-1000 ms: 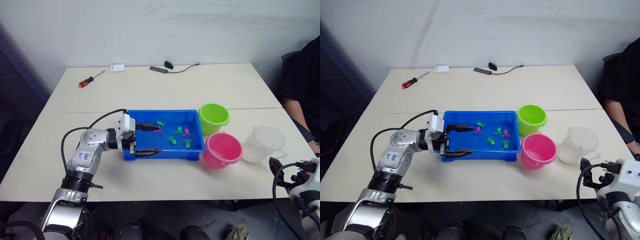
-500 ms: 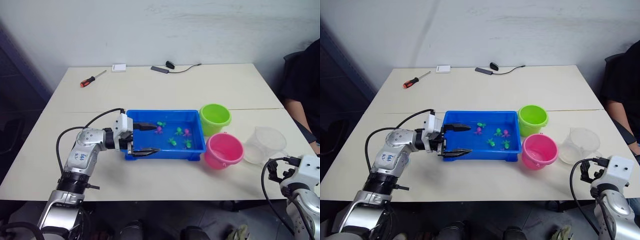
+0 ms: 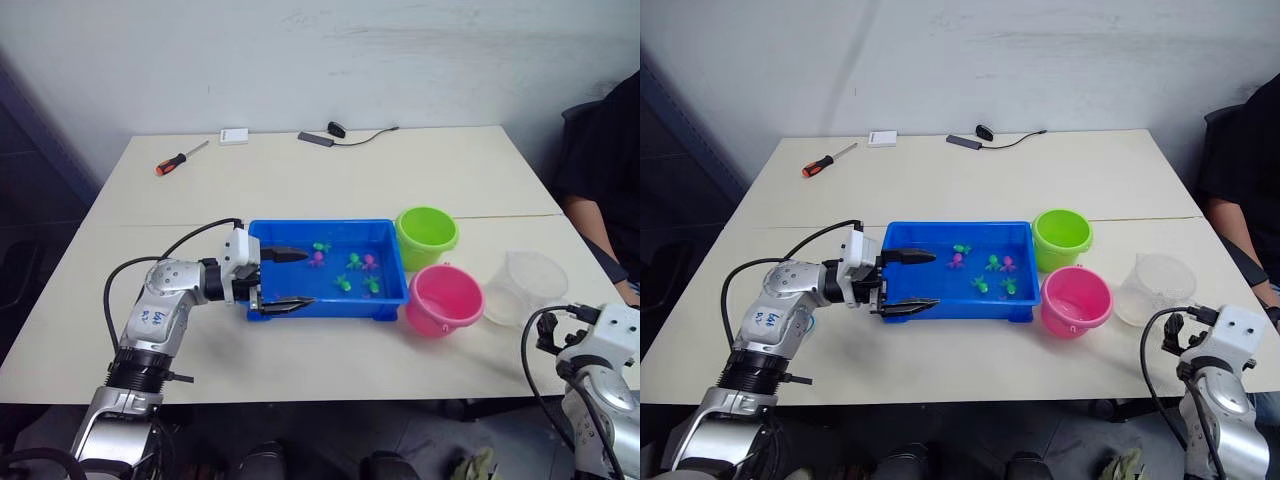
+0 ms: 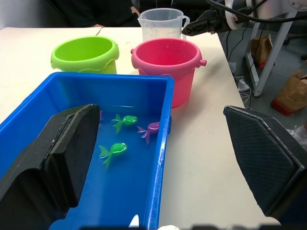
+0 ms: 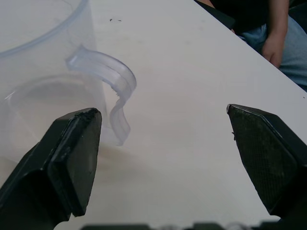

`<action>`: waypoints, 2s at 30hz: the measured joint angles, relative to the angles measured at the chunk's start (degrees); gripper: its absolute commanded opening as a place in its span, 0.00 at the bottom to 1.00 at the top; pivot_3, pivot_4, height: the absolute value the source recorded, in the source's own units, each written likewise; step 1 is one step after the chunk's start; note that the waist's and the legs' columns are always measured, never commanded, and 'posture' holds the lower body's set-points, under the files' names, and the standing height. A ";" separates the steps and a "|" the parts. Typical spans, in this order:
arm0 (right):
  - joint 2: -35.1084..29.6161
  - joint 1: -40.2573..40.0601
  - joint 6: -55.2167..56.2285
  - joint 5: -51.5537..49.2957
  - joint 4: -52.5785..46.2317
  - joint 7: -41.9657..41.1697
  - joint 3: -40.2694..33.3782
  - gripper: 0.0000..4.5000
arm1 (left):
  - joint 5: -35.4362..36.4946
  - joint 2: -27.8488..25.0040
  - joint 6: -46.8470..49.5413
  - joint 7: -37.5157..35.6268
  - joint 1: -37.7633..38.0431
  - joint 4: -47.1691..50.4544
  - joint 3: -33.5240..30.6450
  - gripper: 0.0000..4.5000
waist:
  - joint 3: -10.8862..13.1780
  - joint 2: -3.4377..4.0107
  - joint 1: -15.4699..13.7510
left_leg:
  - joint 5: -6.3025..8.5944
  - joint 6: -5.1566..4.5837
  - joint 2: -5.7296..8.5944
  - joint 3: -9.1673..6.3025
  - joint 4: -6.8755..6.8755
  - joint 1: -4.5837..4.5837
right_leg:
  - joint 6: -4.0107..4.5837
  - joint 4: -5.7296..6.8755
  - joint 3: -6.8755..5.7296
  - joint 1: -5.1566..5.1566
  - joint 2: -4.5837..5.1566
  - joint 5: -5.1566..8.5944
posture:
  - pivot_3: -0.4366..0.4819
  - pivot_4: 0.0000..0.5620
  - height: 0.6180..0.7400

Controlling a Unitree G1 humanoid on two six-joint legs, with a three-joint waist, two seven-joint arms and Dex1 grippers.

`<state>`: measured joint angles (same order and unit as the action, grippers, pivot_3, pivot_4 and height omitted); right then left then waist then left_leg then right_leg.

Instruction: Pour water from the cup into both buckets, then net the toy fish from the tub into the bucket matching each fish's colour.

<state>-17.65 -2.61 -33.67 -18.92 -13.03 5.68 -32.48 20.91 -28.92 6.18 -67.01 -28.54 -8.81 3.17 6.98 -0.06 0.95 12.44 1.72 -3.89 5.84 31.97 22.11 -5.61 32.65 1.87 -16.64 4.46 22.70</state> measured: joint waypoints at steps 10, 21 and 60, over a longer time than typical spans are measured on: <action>0.79 5.02 4.00 -0.11 6.45 2.64 -1.75 0.99 | 0.05 -0.56 0.82 0.66 0.49 1.44 -0.39 1.00 | -0.02 0.03 0.68 | -0.03 0.05 0.03 0.02 0.01 -0.04 | -0.31 0.08 0.03 0.00 -0.02 0.00 | 0.48 0.27 0.94; 0.79 9.23 8.80 -0.12 13.91 2.17 -1.65 0.99 | 0.06 -1.18 1.41 1.37 1.47 3.74 -0.84 1.00 | -0.02 0.05 0.68 | -0.04 0.07 0.03 0.04 0.01 -0.07 | -0.34 0.14 0.06 0.00 -0.02 0.00 | 0.48 0.27 0.94; 0.07 7.86 19.79 -2.27 12.60 -4.88 0.53 0.00 | 0.12 -1.21 2.50 1.91 2.59 5.59 -0.96 1.00 | -0.03 0.00 0.62 | -0.04 0.08 -0.11 -0.03 0.02 -0.13 | -0.37 0.22 0.13 0.05 0.01 0.00 | 0.48 0.27 0.94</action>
<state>-17.58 5.25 -13.88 -21.19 -0.44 0.80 -31.95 21.03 -30.13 8.68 -65.10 -25.95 -3.23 2.22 6.94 -0.06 1.57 12.40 1.80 -4.00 5.82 31.99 21.99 -5.98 32.87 2.00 -16.59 4.48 22.69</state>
